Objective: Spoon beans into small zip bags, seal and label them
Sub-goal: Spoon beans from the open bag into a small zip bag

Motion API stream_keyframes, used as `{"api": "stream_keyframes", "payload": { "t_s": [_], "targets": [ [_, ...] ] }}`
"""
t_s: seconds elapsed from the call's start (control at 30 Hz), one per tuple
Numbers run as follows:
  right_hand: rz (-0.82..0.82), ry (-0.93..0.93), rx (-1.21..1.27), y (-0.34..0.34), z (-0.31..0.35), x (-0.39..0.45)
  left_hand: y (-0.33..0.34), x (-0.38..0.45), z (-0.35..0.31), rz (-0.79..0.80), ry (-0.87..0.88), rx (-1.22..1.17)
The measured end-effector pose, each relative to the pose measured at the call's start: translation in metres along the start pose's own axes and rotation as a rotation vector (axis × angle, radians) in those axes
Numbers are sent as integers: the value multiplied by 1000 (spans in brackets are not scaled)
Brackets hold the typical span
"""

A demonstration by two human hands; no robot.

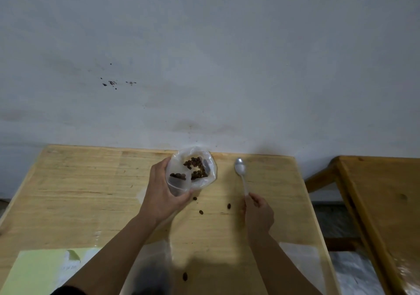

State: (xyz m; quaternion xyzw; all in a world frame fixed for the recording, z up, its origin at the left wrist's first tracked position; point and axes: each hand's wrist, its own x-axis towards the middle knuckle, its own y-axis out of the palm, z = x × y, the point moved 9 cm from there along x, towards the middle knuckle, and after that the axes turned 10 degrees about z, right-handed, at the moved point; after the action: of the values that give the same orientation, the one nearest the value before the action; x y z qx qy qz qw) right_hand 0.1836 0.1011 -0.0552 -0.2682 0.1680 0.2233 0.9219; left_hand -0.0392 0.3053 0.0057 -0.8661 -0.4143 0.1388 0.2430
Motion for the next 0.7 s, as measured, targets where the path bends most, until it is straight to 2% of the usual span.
{"api": "stream_keyframes", "payload": {
  "t_s": [0.3, 0.4, 0.47, 0.57, 0.7],
  "targets": [
    [-30, -75, -244, -2, 19, -3, 0, -7, -17, -18, 17, -2],
    [-4, -132, -250, -2, 38, -12, -3, -11, -27, -23, 33, -6],
    [62, -212, -170, 4, 61, -28, -5, -14, -35, -26, 54, -16],
    [274, -386, 7, 23, 110, -64, -8, -19, -51, -16, 103, -33],
    [510, -509, 1, 44, 160, -106, -15, -25, -77, -15, 178, -41]
  ]
}}
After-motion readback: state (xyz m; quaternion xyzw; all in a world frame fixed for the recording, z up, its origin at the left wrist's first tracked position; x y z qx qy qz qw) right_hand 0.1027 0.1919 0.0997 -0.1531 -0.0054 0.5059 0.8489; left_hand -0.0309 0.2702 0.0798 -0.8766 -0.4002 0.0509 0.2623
